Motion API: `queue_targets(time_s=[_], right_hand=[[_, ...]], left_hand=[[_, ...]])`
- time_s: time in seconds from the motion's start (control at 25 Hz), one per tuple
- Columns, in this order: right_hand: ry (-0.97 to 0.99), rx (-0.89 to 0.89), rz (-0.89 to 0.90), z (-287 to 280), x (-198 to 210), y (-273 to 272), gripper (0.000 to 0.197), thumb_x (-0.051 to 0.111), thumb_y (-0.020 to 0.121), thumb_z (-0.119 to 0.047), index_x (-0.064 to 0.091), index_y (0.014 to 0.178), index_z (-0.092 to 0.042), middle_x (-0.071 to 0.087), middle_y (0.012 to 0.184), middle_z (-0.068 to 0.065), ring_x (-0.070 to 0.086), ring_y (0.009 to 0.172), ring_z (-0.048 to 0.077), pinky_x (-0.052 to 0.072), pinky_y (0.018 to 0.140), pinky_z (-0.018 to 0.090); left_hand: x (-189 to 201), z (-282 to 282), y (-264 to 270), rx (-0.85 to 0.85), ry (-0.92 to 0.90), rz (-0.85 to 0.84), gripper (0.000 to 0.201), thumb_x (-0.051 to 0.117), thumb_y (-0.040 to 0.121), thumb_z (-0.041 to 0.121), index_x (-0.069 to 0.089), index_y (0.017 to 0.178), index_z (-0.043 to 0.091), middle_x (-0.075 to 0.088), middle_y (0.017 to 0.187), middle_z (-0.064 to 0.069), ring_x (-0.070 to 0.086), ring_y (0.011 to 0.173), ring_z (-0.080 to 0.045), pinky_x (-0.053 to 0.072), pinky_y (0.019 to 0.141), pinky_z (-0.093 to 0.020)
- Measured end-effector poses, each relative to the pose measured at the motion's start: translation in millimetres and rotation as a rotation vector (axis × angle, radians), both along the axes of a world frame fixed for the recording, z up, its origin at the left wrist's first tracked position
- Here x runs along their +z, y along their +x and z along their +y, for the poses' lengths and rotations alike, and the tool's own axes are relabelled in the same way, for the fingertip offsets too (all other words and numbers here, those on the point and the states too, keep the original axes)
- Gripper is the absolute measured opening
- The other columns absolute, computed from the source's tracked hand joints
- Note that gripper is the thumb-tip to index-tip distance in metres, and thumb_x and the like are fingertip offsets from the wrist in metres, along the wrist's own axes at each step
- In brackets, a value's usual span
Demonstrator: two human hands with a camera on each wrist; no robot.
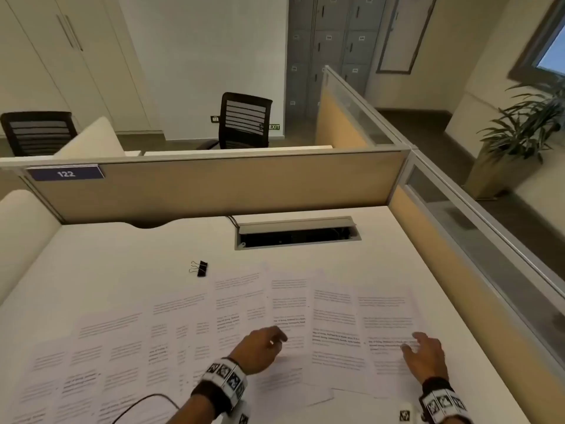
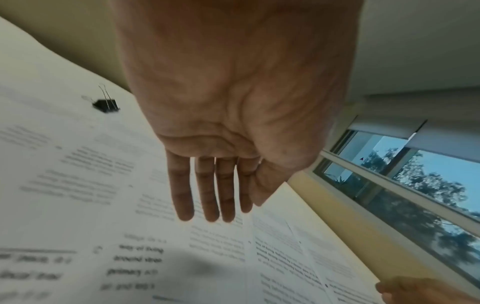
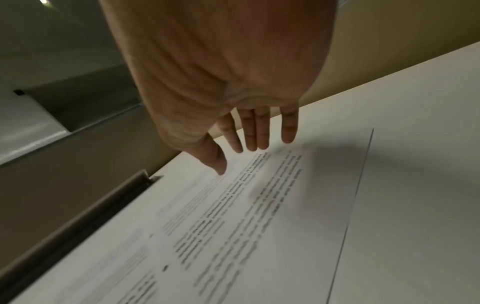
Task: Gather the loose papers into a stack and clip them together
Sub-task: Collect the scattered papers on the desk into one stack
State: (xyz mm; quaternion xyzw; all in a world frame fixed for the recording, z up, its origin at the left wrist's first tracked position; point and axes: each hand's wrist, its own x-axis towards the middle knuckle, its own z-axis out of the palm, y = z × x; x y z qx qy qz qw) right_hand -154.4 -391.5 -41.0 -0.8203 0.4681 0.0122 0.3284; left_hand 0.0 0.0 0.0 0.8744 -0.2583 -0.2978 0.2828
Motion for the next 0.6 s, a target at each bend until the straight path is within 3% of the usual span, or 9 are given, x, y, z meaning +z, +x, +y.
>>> queue_targets(time_s=[0.08, 0.16, 0.28, 0.48, 0.6], right_hand=[[-0.031, -0.059, 0.149, -15.8, 3.9, -1.4, 0.062, 0.07, 0.093, -0.028, 0.048, 0.147, -0.008, 0.043, 0.147, 0.023, 0.045, 0.134, 0.041, 0.039, 0.111, 0.055], [-0.05, -0.055, 0.215, -28.5, 5.1, -1.0, 0.067, 0.07, 0.092, -0.035, 0.046, 0.148, -0.007, 0.042, 0.147, 0.023, 0.041, 0.135, 0.041, 0.04, 0.108, 0.055], [-0.058, -0.002, 0.235, -35.7, -4.9, 1.6, 0.067, 0.069, 0.09, -0.043, 0.048, 0.144, -0.009, 0.044, 0.143, 0.019, 0.042, 0.134, 0.037, 0.044, 0.105, 0.053], [-0.084, 0.046, 0.193, -19.7, -9.4, 22.8, 0.066, 0.075, 0.083, -0.047, 0.053, 0.132, -0.009, 0.049, 0.136, 0.014, 0.046, 0.129, 0.034, 0.047, 0.1, 0.051], [-0.1, 0.107, 0.219, 1.5, -9.7, 36.0, 0.066, 0.072, 0.081, -0.052, 0.055, 0.13, -0.011, 0.049, 0.135, 0.01, 0.046, 0.129, 0.03, 0.046, 0.101, 0.048]], left_hand=[[-8.7, -27.7, 0.7, 0.003, -0.022, 0.018, 0.027, 0.051, 0.098, 0.028, 0.063, 0.123, 0.031, 0.067, 0.129, 0.002, 0.064, 0.112, -0.017, 0.05, 0.101, -0.033], [-13.5, -50.6, -0.3, 0.027, -0.013, 0.034, 0.035, 0.053, 0.099, 0.02, 0.06, 0.133, 0.022, 0.063, 0.134, -0.001, 0.061, 0.119, -0.02, 0.047, 0.104, -0.032], [-20.0, -74.0, -0.4, 0.139, -0.027, 0.093, 0.039, 0.055, 0.097, 0.015, 0.059, 0.135, 0.02, 0.061, 0.136, -0.002, 0.062, 0.118, -0.022, 0.049, 0.105, -0.035], [-28.7, -99.5, 9.5, 0.306, -0.012, 0.176, 0.045, 0.061, 0.095, 0.019, 0.054, 0.14, 0.018, 0.055, 0.142, -0.009, 0.061, 0.123, -0.027, 0.049, 0.109, -0.041], [-29.9, -109.6, 8.8, 0.307, 0.025, 0.19, 0.049, 0.061, 0.097, 0.021, 0.05, 0.144, 0.015, 0.055, 0.144, -0.01, 0.058, 0.128, -0.027, 0.046, 0.109, -0.034]])
